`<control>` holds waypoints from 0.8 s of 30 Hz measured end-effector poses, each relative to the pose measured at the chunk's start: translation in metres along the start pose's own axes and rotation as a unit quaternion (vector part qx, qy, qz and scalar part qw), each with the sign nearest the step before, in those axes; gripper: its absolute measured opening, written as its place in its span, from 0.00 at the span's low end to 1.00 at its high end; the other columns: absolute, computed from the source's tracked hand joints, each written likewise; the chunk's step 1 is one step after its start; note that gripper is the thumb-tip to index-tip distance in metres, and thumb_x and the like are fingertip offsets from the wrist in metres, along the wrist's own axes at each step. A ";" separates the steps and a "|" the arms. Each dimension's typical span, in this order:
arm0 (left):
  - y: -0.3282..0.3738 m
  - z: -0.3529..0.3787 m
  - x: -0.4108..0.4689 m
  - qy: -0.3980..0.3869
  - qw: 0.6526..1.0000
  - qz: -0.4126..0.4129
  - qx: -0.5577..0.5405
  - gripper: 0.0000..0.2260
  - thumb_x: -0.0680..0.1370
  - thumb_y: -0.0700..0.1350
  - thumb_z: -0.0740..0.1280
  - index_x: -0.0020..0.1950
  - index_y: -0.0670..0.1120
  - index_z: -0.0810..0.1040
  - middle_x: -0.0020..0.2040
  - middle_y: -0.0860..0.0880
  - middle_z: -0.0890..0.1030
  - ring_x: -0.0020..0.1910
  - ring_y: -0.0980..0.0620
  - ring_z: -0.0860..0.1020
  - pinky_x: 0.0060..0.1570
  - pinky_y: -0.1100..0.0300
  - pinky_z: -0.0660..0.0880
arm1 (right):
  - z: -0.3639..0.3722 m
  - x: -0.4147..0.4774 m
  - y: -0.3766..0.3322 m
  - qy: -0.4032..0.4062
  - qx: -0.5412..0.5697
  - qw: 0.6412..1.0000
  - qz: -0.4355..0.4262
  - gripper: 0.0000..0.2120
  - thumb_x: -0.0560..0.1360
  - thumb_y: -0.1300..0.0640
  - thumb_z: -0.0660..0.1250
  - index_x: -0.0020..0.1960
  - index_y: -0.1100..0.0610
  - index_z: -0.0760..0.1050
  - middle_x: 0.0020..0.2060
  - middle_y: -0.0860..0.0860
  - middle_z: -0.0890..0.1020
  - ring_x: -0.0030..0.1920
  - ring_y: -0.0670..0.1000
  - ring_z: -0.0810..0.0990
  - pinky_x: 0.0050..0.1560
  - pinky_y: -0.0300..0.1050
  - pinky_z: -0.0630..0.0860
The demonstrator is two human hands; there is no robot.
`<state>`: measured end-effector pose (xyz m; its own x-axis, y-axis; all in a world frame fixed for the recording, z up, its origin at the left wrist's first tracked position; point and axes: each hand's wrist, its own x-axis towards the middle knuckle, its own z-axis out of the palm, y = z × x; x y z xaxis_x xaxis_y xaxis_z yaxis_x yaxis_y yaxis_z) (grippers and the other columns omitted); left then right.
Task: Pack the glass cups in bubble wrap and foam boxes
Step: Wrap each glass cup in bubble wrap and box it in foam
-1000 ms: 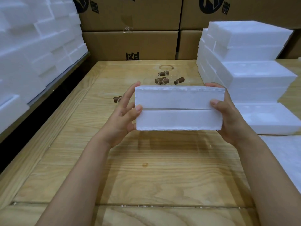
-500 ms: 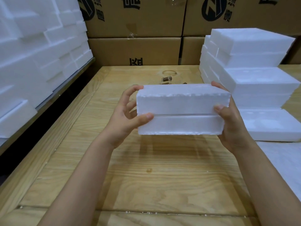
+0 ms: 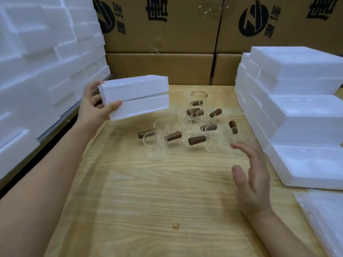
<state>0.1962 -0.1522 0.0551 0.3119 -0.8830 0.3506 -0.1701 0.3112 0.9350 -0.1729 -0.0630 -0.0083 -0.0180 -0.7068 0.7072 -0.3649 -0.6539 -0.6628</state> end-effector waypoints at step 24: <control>-0.037 0.036 0.008 -0.075 0.717 0.257 0.644 0.35 0.72 0.60 0.71 0.76 0.56 0.63 0.72 0.45 0.68 0.72 0.44 0.63 0.72 0.41 0.42 | 0.006 -0.001 0.001 -0.073 0.020 0.997 0.029 0.17 0.74 0.50 0.60 0.63 0.47 0.68 0.46 0.49 0.79 0.52 0.48 0.78 0.58 0.37 0.69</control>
<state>0.1707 -0.1833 0.0217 -0.1884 -0.8265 0.5304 -0.9785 0.1120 -0.1731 -0.1678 -0.0647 -0.0109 0.0988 -0.7731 0.6266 -0.3305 -0.6194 -0.7121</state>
